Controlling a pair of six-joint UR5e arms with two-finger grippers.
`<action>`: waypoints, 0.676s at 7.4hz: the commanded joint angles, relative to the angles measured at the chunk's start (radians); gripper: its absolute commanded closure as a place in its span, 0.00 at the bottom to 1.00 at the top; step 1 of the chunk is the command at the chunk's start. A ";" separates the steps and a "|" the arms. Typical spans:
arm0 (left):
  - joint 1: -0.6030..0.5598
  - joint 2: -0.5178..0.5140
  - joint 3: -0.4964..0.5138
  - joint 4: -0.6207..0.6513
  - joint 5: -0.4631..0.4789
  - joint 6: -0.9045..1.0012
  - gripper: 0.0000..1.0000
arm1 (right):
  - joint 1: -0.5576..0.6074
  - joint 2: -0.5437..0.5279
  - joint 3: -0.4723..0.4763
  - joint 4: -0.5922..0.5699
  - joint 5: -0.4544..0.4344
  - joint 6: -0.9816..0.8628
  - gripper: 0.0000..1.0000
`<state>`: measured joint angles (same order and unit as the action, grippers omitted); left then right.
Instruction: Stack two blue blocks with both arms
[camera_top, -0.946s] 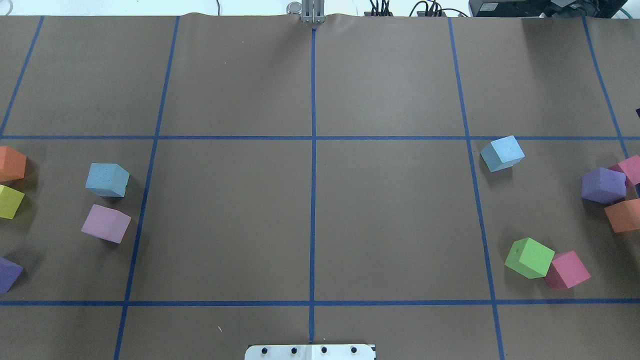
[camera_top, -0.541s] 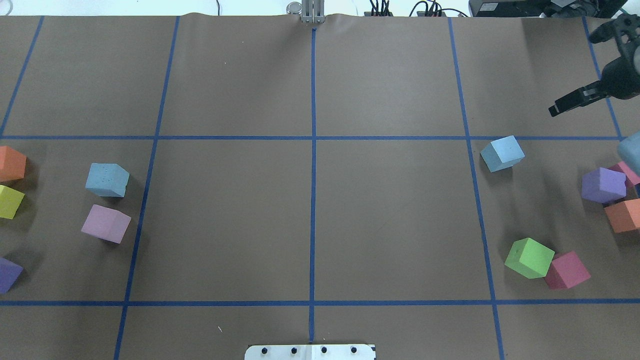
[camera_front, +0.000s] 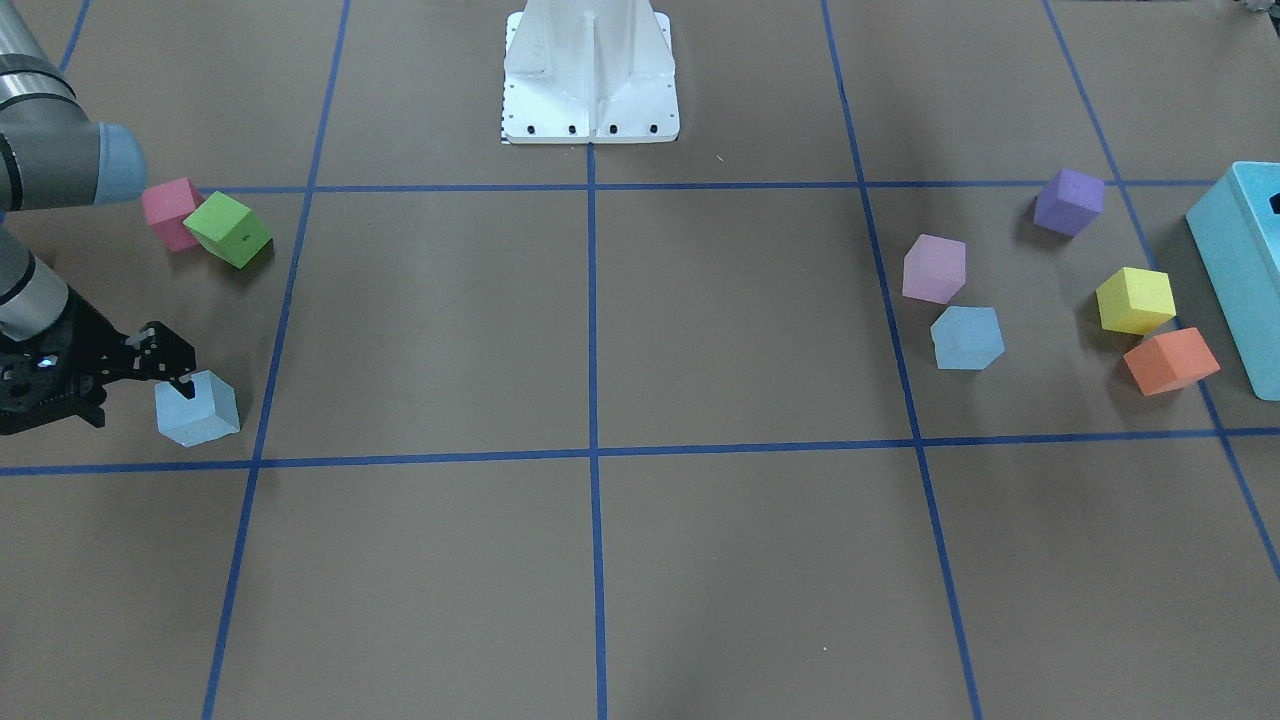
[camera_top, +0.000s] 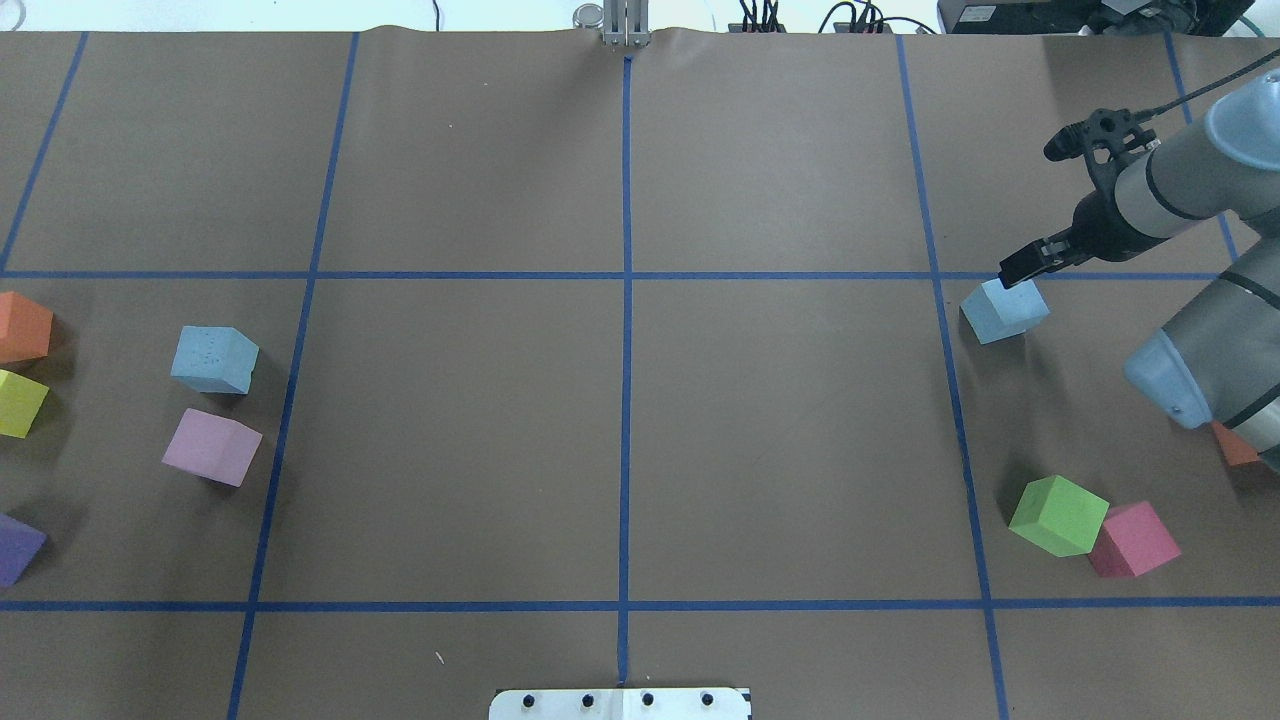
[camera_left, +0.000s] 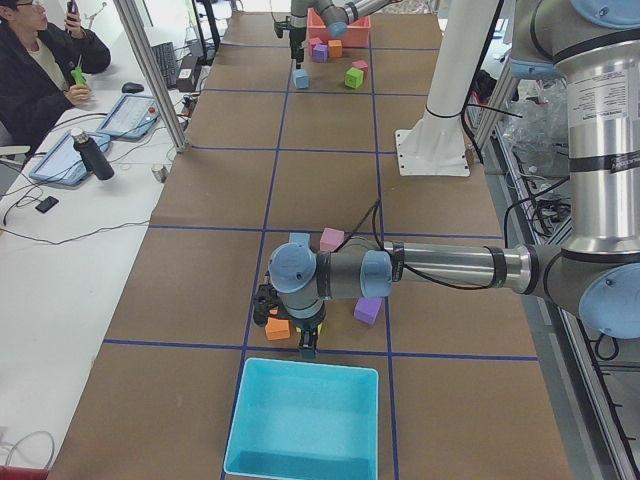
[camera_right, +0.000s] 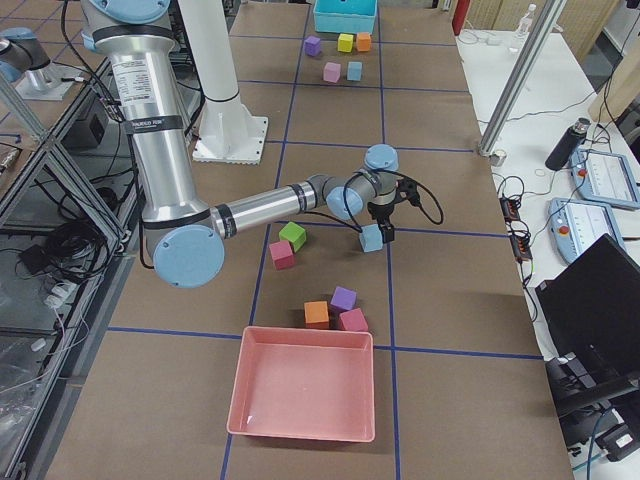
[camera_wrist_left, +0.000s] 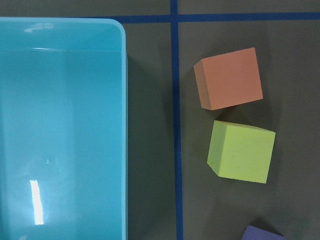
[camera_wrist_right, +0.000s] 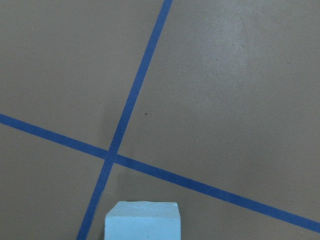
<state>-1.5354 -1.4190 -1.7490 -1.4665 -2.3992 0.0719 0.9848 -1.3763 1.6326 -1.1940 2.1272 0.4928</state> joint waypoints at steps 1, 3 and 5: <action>0.000 0.000 -0.003 0.000 0.000 0.000 0.02 | -0.037 0.000 -0.014 0.002 -0.035 0.004 0.00; 0.001 0.000 -0.003 0.000 0.000 0.000 0.02 | -0.058 0.002 -0.049 0.022 -0.050 0.003 0.00; 0.000 0.000 -0.003 0.000 0.000 0.000 0.02 | -0.074 0.022 -0.083 0.025 -0.052 0.003 0.00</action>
<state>-1.5352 -1.4189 -1.7517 -1.4665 -2.3992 0.0721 0.9215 -1.3641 1.5708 -1.1732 2.0779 0.4955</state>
